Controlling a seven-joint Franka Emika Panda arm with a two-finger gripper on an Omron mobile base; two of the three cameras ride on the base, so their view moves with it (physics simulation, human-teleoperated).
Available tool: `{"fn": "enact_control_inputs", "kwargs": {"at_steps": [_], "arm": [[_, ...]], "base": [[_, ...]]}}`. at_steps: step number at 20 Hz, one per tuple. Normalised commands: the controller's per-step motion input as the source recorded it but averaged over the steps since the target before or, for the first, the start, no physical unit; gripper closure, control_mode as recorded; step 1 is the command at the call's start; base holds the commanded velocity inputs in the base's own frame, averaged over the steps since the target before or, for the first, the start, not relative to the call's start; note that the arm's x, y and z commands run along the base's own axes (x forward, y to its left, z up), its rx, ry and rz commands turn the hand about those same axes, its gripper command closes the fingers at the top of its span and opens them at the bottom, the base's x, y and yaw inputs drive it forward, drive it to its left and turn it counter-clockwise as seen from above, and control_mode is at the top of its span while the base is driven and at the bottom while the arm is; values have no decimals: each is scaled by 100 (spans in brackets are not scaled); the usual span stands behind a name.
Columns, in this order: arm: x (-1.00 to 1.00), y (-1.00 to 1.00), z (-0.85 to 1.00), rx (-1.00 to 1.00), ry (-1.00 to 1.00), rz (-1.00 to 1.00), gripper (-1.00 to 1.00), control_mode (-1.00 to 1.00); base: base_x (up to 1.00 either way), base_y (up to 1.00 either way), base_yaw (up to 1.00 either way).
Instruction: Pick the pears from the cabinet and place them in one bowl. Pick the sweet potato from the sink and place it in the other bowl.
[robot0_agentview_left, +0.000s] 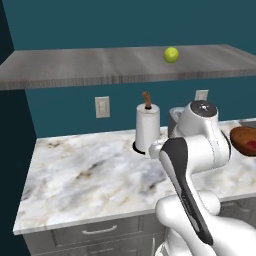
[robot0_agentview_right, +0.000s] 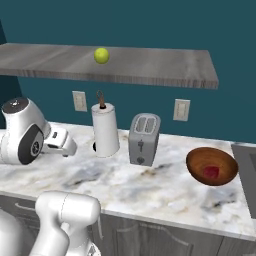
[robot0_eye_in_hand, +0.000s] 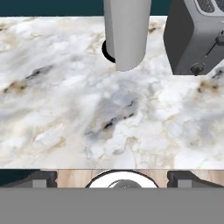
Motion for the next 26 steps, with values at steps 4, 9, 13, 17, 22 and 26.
{"fn": "enact_control_inputs", "kwargs": {"at_steps": [4,9,13,17,22,26], "arm": [[-56,2,14,0,-2,-6,-100,-100],[-28,0,70,0,0,-6,-100,-100],[-6,0,89,0,0,-3,-100,-100],[0,-2,80,0,-4,0,-100,-100],[0,-17,69,0,-17,2,-100,-100],[-10,-28,71,0,-14,13,-100,-100]], "base": [[0,0,0],[0,0,0],[0,0,0],[0,0,0],[0,0,0],[0,0,0]]}}
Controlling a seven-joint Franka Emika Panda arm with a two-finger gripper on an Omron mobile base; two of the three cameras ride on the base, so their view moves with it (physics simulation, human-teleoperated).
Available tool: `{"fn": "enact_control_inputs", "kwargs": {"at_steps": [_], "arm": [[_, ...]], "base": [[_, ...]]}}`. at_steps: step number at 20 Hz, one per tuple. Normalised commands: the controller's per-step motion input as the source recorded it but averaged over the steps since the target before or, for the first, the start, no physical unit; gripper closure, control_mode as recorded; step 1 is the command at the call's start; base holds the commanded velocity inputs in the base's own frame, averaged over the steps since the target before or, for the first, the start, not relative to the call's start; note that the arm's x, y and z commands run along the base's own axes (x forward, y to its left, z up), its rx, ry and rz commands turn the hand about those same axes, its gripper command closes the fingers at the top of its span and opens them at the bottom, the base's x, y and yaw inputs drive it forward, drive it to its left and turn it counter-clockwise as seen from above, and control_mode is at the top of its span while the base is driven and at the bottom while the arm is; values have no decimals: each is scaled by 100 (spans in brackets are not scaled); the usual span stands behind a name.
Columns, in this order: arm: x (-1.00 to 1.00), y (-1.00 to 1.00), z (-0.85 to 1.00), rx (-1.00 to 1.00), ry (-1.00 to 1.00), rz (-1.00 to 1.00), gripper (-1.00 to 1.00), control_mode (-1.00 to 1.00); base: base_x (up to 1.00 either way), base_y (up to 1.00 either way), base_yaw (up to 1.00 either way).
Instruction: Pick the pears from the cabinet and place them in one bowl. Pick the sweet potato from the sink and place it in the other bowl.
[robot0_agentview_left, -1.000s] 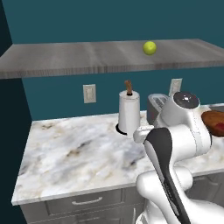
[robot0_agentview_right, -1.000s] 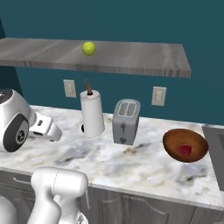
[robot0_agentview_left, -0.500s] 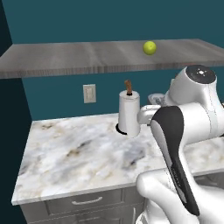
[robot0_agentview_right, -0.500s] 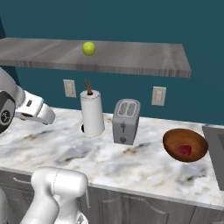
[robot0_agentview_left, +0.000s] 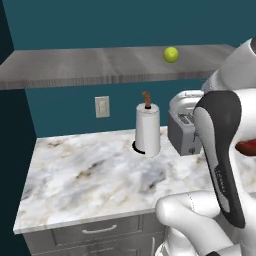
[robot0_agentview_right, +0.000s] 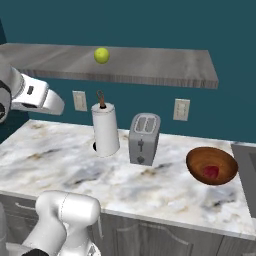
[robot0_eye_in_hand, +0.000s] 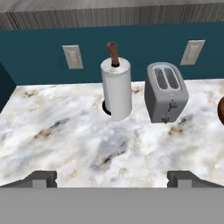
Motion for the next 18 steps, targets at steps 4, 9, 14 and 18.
{"fn": "enact_control_inputs", "kwargs": {"at_steps": [4,9,14,18], "arm": [[-2,-35,67,-2,-13,14,-100,-100],[37,-35,51,-5,-13,5,-100,-100],[89,-16,37,-8,-18,0,-100,-100],[94,-1,42,-4,-20,-3,-100,-100]], "base": [[0,0,0],[0,0,0],[0,0,0],[0,0,0]]}}
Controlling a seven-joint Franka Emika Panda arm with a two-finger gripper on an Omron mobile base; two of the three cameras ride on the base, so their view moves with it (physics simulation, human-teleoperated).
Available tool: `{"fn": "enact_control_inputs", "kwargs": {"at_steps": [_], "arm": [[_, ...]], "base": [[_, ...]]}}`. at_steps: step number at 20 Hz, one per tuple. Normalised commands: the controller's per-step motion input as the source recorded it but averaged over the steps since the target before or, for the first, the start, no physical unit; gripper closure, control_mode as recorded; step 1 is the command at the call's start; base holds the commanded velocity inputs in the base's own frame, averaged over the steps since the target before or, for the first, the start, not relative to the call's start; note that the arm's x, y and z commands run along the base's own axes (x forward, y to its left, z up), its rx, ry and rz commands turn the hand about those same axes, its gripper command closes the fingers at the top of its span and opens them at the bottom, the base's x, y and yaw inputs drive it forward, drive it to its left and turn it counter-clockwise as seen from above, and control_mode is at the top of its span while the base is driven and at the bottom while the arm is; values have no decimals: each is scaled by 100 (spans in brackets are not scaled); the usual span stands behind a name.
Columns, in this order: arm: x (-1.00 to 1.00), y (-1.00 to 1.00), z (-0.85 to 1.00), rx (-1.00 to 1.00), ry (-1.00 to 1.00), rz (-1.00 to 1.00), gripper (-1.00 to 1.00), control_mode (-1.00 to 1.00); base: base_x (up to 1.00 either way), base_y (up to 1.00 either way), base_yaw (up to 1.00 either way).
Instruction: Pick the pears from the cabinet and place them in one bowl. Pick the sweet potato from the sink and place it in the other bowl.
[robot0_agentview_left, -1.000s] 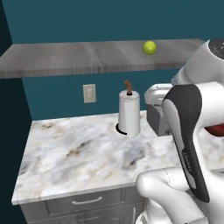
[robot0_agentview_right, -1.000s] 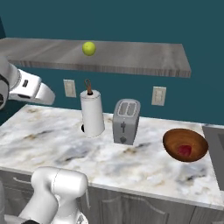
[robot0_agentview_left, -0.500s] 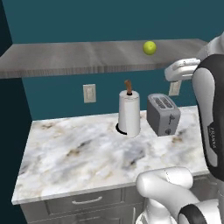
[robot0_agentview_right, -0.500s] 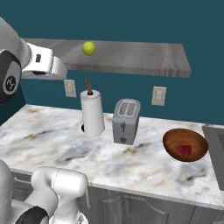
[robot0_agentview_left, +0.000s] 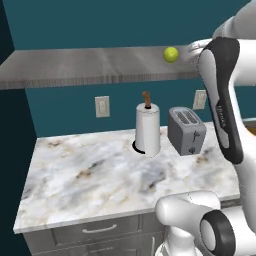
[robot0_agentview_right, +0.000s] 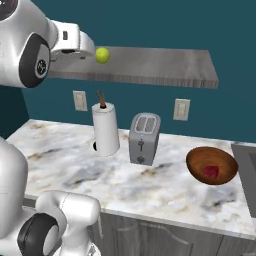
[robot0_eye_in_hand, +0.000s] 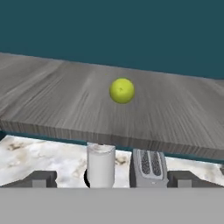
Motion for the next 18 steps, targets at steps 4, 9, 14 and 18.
{"fn": "enact_control_inputs", "kwargs": {"at_steps": [4,9,14,18], "arm": [[71,0,33,0,-13,-13,-100,-100],[67,11,-19,0,0,-23,-100,-100],[37,4,-28,2,18,-12,-100,-100],[4,-1,11,12,8,-1,-100,-100]], "base": [[0,0,0],[0,0,0],[0,0,0],[0,0,0]]}}
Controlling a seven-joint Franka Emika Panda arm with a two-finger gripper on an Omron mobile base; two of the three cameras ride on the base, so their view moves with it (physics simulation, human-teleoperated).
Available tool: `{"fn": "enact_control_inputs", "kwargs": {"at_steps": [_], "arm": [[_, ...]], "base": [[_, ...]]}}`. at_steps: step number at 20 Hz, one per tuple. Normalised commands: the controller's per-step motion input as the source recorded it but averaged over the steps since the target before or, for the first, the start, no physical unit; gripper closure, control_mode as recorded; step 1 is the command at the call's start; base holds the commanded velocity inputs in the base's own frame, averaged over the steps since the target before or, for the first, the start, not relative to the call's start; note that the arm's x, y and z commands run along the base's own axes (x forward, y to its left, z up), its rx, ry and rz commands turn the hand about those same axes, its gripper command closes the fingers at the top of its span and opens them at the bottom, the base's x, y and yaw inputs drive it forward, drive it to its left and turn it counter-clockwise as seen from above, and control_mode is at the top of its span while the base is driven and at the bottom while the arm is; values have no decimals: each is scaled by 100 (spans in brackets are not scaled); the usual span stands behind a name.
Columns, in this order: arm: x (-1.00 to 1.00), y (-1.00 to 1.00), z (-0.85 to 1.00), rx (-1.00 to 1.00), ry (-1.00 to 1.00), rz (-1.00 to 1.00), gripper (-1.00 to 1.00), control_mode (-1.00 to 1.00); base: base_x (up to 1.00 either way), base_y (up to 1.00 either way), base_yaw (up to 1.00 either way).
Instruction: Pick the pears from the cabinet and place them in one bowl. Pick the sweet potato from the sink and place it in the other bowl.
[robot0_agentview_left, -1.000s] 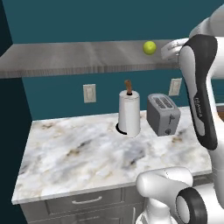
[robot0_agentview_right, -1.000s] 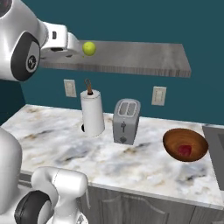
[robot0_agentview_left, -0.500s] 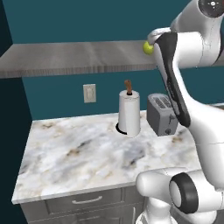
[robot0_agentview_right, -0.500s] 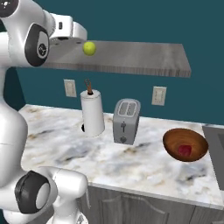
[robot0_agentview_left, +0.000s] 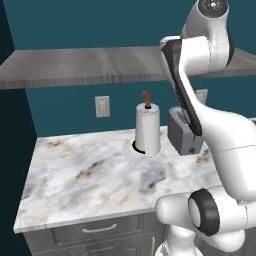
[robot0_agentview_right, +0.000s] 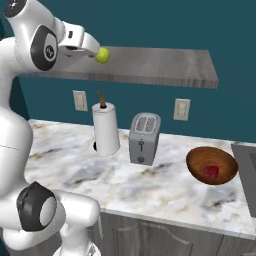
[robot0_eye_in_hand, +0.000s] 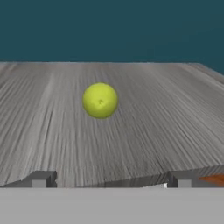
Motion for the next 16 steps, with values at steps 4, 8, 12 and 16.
{"fn": "enact_control_inputs", "kwargs": {"at_steps": [4,8,12,16], "arm": [[0,-3,15,9,0,0,-100,-100],[0,0,-10,3,0,0,-100,-100],[15,0,-38,6,0,0,-100,-100],[43,-3,-3,10,0,4,-100,-100]], "base": [[0,0,0],[0,0,0],[0,0,0],[0,0,0]]}}
